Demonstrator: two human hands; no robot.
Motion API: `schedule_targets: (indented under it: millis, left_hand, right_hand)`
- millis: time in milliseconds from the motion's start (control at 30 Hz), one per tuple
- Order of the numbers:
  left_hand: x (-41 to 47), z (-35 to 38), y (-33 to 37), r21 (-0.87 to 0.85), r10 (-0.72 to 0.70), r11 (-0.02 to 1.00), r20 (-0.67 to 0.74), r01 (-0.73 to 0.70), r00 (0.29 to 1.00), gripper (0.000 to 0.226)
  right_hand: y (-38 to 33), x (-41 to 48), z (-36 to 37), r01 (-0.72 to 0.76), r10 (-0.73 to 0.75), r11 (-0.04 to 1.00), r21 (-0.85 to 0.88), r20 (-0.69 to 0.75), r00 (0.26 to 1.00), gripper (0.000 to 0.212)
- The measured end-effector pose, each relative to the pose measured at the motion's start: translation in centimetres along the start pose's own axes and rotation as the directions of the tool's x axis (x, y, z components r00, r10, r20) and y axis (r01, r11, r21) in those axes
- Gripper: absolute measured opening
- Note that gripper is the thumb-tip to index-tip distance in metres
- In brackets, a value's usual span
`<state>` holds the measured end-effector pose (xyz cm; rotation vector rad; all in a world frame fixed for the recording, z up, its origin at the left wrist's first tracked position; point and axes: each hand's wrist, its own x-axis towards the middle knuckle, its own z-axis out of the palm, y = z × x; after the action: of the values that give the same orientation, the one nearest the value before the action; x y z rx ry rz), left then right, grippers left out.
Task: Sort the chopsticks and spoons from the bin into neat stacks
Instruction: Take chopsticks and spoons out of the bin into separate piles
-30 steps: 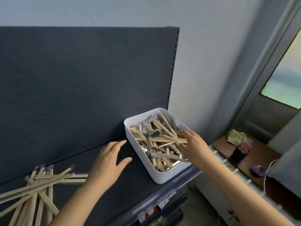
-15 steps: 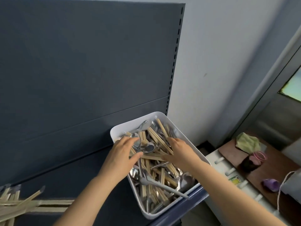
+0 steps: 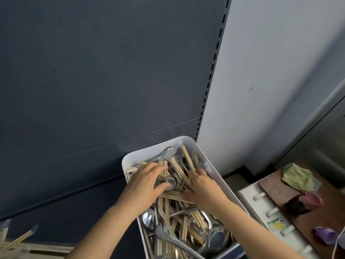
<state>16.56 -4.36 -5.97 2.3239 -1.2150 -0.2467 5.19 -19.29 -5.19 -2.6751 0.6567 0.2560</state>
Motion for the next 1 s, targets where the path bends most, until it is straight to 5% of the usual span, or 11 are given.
schedule_targets:
  millis: [333, 667, 800, 1000]
  left_hand:
    - [-1.3, -1.1, 1.1, 0.091, -0.208, 0.971, -0.130, 0.220, 0.970, 0.048]
    - [-1.5, 2.5, 5.0, 0.296, -0.466, 0.840, -0.033, 0.454, 0.884, 0.071]
    - [-0.6, 3.7, 5.4, 0.346, -0.457, 0.804, -0.163, 0.484, 0.874, 0.052]
    - [-0.4, 4.2, 5.2, 0.200, -0.454, 0.827, -0.316, 0.526, 0.833, 0.022]
  right_hand:
    - [1.9, 0.6, -0.5, 0.217, -0.220, 0.968, 0.125, 0.007, 0.976, 0.063]
    - [3.4, 1.4, -0.2, 0.348, -0.364, 0.903, 0.253, 0.017, 0.931, 0.048]
    - [3.6, 1.0, 0.1, 0.378, -0.392, 0.888, 0.261, 0.004, 0.920, 0.051]
    - [4.0, 0.5, -0.4, 0.355, -0.381, 0.881, 0.313, 0.022, 0.924, 0.058]
